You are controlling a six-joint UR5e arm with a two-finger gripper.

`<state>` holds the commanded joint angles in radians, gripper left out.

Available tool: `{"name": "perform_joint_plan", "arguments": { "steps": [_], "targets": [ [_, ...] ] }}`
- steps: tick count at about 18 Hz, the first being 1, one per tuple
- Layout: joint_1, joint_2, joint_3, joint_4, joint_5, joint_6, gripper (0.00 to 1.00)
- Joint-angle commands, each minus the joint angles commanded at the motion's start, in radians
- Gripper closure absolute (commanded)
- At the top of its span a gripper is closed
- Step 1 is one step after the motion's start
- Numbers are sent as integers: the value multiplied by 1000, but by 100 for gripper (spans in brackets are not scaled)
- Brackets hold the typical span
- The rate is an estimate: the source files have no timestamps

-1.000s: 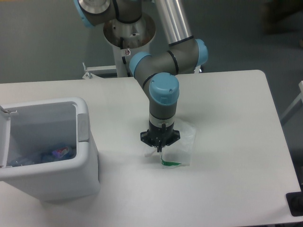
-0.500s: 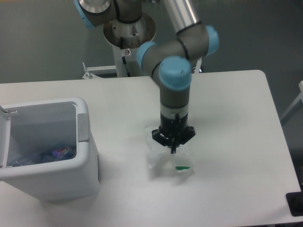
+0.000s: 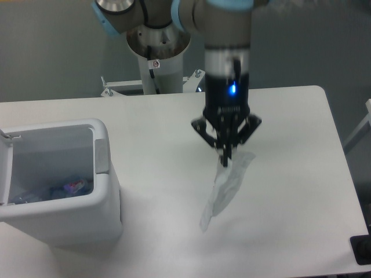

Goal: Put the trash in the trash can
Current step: 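Lift the bag and carry it over the trash bin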

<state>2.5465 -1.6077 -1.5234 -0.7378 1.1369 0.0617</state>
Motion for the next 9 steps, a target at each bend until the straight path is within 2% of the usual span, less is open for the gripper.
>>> {"name": "perform_joint_plan", "arguments": {
  "steps": [3,6,9],
  "targets": [
    [-9,51,26,0,-72,-95,100],
    [-49,113,13,-3,-163,-111,100],
    [-153,130,-13,-3,-200,-123,100]
  ]
}}
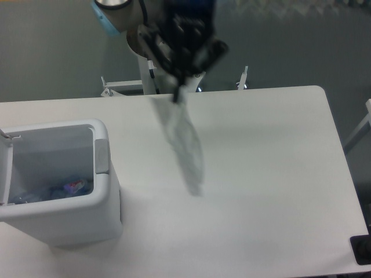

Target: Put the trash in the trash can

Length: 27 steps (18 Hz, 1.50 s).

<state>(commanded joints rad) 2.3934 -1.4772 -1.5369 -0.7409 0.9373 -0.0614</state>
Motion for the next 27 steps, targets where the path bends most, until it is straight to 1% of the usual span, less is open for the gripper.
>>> {"name": "perform_joint_plan", "arguments": {
  "steps": [1,3,6,7,11,15,20,24,25,26,27],
  "targets": [
    [-26,0,-12,0,0,0,100],
    [-54,-9,-25,3,-2,2,100],
    [-129,-41,-25,6,-5,8,100],
    [-140,-47,-25,5,-5,6,100],
    [-157,-51,-75,6,-5,28,100],
    [-163,-60,-114,6,-3,94,100],
    [-180,-103,-118,9,-3,118,100],
    [-194,-136,-105,11,1,126,100],
    [-194,-141,-103,14,1,130,59],
    [-194,-138,-101,14,6,164,1],
    [-192,-129,-109,11,8,204,0]
  ]
}}
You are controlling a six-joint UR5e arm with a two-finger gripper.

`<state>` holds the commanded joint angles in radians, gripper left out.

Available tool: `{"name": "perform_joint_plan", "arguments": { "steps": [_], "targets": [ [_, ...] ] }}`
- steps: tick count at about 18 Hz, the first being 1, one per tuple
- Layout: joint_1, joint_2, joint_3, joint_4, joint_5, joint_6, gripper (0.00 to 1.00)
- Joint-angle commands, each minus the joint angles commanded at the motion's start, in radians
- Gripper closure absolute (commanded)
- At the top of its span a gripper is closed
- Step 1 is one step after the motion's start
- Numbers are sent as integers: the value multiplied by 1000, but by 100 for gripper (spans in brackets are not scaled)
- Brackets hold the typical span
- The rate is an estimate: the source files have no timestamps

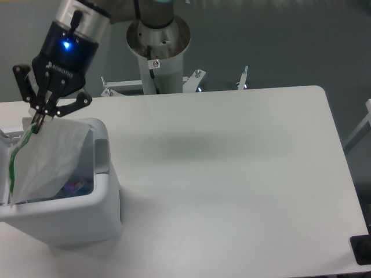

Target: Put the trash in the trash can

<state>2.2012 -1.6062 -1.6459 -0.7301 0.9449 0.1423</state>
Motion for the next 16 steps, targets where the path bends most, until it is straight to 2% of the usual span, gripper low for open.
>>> {"name": "perform_joint_plan", "arguments": {
  "steps": [2,6,9,12,14,16],
  "targets": [
    [2,15,-2,-3,24,42,0],
    [6,37,3,-6,161,48,0],
    [32,45,-9,-14,374,147,0],
    [89,43,-15,-83,534,301,0],
    [135,46,-15,-147,543,394,0],
    [153,49,-14,-179,543,419,0]
  ]
}}
